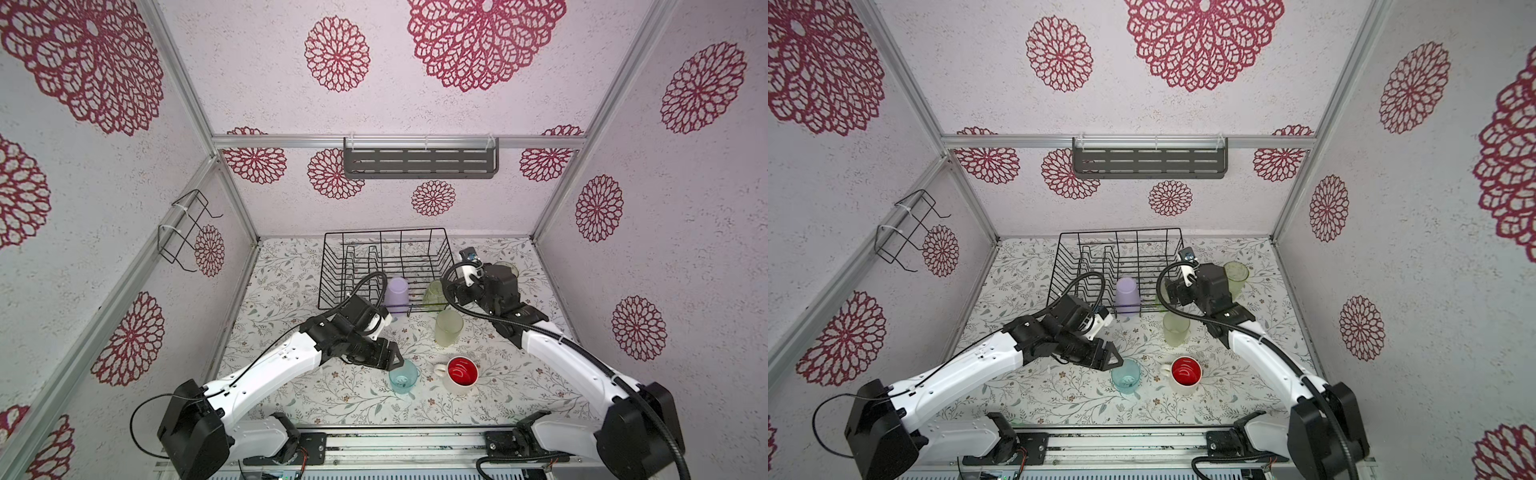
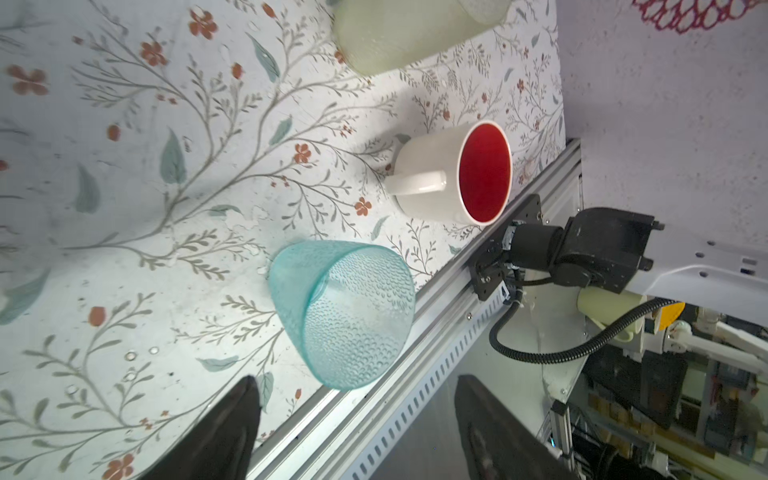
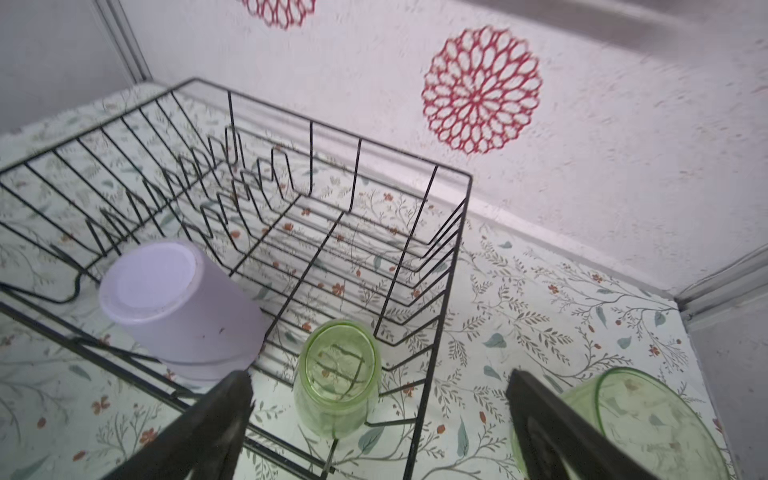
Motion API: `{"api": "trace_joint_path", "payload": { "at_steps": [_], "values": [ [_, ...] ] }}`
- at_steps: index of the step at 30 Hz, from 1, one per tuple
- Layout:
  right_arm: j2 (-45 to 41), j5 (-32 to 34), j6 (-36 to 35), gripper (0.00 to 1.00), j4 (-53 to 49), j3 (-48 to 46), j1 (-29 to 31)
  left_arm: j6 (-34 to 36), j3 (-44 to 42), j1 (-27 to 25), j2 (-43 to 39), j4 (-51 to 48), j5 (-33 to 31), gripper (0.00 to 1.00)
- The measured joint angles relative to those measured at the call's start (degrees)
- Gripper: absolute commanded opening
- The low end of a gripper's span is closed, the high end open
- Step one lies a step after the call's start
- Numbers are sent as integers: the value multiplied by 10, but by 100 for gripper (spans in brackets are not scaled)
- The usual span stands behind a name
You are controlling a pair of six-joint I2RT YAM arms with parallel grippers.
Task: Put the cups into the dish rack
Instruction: 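Lower the left gripper over the teal glass and close on its rim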
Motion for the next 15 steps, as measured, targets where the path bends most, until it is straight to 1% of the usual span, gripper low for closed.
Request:
{"api": "trace_joint_path", "payload": {
  "at_steps": [4, 9, 13, 15],
  "values": [
    [-44, 17, 28, 99, 67, -20, -3, 10, 12, -7, 17, -20, -9, 78],
    [-76, 50, 44, 99, 110, -29, -3, 14, 13, -14, 37, -47, -28, 77],
    [-88, 78, 57, 99, 125, -48, -3, 13, 13, -34, 82, -49, -37, 74],
    [-90, 92, 63, 99, 127, -57, -3, 12, 16, -41, 102, -53, -42, 70]
  ]
}}
